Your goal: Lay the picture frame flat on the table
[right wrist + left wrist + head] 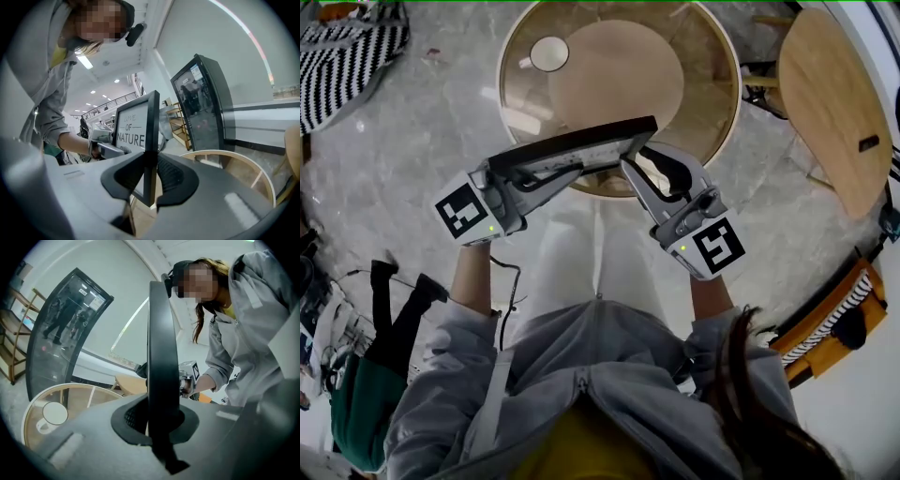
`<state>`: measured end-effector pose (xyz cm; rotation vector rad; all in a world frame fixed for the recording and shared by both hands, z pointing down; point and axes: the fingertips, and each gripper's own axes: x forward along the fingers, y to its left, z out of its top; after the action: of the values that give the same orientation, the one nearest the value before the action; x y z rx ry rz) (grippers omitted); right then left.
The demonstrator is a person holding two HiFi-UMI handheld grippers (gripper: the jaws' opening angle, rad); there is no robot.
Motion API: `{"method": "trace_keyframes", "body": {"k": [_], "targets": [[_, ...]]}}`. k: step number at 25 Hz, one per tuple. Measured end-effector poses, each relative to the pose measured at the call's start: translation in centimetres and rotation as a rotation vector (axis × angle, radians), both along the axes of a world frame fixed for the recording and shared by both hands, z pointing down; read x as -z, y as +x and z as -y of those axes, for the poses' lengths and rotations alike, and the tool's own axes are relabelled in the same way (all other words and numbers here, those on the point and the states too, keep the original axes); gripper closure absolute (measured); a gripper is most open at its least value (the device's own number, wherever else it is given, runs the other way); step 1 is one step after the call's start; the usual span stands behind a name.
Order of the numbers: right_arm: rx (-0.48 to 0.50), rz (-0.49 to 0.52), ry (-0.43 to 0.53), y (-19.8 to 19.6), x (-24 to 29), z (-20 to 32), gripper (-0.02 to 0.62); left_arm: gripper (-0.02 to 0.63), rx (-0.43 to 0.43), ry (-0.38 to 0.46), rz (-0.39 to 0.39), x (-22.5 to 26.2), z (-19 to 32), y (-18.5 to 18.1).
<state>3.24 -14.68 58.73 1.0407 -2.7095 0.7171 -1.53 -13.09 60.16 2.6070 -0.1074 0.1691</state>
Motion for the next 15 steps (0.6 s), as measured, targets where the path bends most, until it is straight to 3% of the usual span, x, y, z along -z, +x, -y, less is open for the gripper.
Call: {"method": "trace_keyframes", "body": {"k": [5,9,12,15], "targets": [[-0.037,-0.074,0.032,1.2,-1.6,-0.4,0.514,0.58,0.055,-0.042,0.021,-1.3,0.7,0.8],[-0.106,-0.093,-0.023,2.7,-3.4,-0.8,0.514,0.488,0.152,-0.118,0.025,-2.6,1.6,1.3],[-0.143,-0.107,-0.048,3.7,-4.4,-1.3,0.514,0.436,0.2,-0.156,0.079,-4.1,1.6,1.6],[-0.174,-0.126,-0.062,4.5,-5.2,-1.7,0.514,0.423,0.258,-0.196,0.114,-5.6,1.5,1.1]]}}
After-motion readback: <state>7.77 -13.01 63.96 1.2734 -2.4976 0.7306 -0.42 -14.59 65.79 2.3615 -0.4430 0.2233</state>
